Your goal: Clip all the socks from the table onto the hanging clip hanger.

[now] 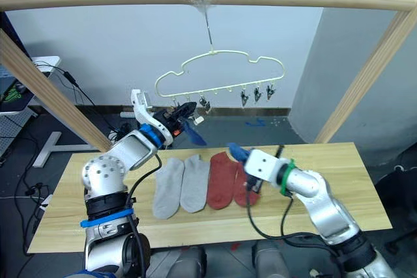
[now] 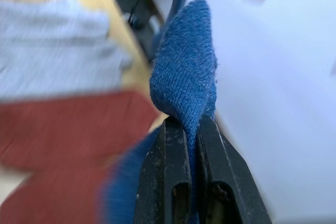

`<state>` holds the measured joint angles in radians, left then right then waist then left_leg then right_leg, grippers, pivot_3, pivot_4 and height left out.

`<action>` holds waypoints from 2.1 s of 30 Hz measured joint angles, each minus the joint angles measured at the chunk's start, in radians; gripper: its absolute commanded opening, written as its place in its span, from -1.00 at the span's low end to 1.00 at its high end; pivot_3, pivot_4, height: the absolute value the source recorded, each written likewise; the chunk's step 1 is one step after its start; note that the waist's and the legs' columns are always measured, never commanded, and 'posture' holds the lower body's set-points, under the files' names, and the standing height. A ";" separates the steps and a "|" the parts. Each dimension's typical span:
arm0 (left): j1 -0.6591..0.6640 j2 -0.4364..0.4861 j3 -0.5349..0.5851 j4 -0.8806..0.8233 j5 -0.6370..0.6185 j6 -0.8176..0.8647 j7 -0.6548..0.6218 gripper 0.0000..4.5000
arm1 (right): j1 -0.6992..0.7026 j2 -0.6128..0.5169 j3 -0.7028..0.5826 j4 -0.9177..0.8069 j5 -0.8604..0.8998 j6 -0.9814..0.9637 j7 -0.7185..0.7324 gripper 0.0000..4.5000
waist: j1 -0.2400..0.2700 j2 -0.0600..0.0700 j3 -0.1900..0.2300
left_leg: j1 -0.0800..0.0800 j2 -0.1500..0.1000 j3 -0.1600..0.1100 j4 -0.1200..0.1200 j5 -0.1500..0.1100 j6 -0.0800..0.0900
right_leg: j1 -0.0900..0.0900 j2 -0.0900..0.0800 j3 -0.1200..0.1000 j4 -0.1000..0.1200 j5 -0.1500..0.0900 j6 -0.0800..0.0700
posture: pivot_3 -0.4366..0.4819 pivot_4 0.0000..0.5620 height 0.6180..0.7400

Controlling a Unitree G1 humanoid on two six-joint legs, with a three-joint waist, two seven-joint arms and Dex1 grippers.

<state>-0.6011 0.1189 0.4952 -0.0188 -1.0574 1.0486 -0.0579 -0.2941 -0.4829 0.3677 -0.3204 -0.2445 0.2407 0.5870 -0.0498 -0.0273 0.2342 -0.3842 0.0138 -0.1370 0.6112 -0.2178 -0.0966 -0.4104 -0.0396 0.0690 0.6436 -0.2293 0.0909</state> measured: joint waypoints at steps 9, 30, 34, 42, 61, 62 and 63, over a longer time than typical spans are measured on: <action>0.012 -0.016 0.012 -0.028 -0.174 0.052 0.146 -0.90 | -0.093 0.074 0.061 0.053 -0.176 0.000 -0.079 -0.98 | 0.022 0.000 0.000 | 0.000 0.000 0.000 0.000 0.000 -0.001 | 0.000 0.000 0.000 0.000 0.000 -0.001 | 0.06 -0.31 1.00; 0.030 0.006 -0.039 -0.028 -0.261 -0.014 0.202 -0.90 | -0.192 0.143 0.083 0.134 -0.252 -0.030 -0.085 -0.98 | 0.021 -0.001 0.001 | 0.000 0.000 0.000 -0.001 0.000 -0.001 | -0.001 0.000 0.000 -0.001 0.000 -0.001 | 0.07 -0.24 1.00; 0.031 0.013 -0.049 -0.027 -0.272 -0.024 0.204 -0.90 | -0.197 0.147 0.087 0.145 -0.256 -0.037 -0.084 -0.98 | 0.021 -0.001 0.001 | -0.001 0.000 0.000 -0.001 0.000 -0.001 | -0.001 0.000 0.000 -0.001 0.000 -0.001 | 0.07 -0.23 1.00; 0.039 0.022 -0.059 -0.027 -0.278 -0.039 0.204 -0.90 | -0.232 0.161 0.090 0.149 -0.287 -0.040 -0.084 -0.98 | 0.021 -0.002 0.001 | -0.001 0.000 0.000 -0.001 0.000 -0.001 | -0.002 0.000 0.000 -0.001 -0.001 -0.001 | 0.07 -0.22 1.00; 0.072 0.045 -0.086 -0.038 -0.289 -0.076 0.201 0.33 | -0.239 0.181 0.089 0.154 -0.316 -0.059 -0.081 -1.00 | 0.022 -0.002 0.002 | -0.010 0.000 0.000 -0.002 0.000 -0.002 | -0.010 0.000 0.000 -0.001 0.000 -0.001 | 0.10 -0.22 1.00; 0.074 0.048 -0.087 -0.046 -0.300 -0.076 0.201 0.46 | -0.239 0.182 0.089 0.162 -0.315 -0.060 -0.080 -1.00 | 0.022 -0.002 0.002 | -0.012 0.000 0.000 -0.002 0.000 -0.002 | -0.012 0.000 0.000 0.000 0.000 -0.001 | 0.10 -0.22 1.00; 0.079 0.053 -0.089 -0.056 -0.311 -0.076 0.202 0.61 | -0.238 0.184 0.089 0.169 -0.312 -0.060 -0.079 -1.00 | 0.022 -0.002 0.002 | -0.012 0.000 0.000 -0.002 0.001 -0.004 | -0.012 0.000 0.000 -0.001 0.000 -0.001 | 0.10 -0.22 1.00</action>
<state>-0.5226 0.1722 0.4065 -0.0749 -1.3684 0.9727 0.1438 -0.5318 -0.2993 0.4563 -0.1512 -0.5565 0.1807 0.5082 -0.0276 -0.0297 0.2358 -0.3960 0.0139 -0.1375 0.6094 -0.2168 -0.1002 -0.4222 -0.0396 0.0688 0.6431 -0.2297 0.0894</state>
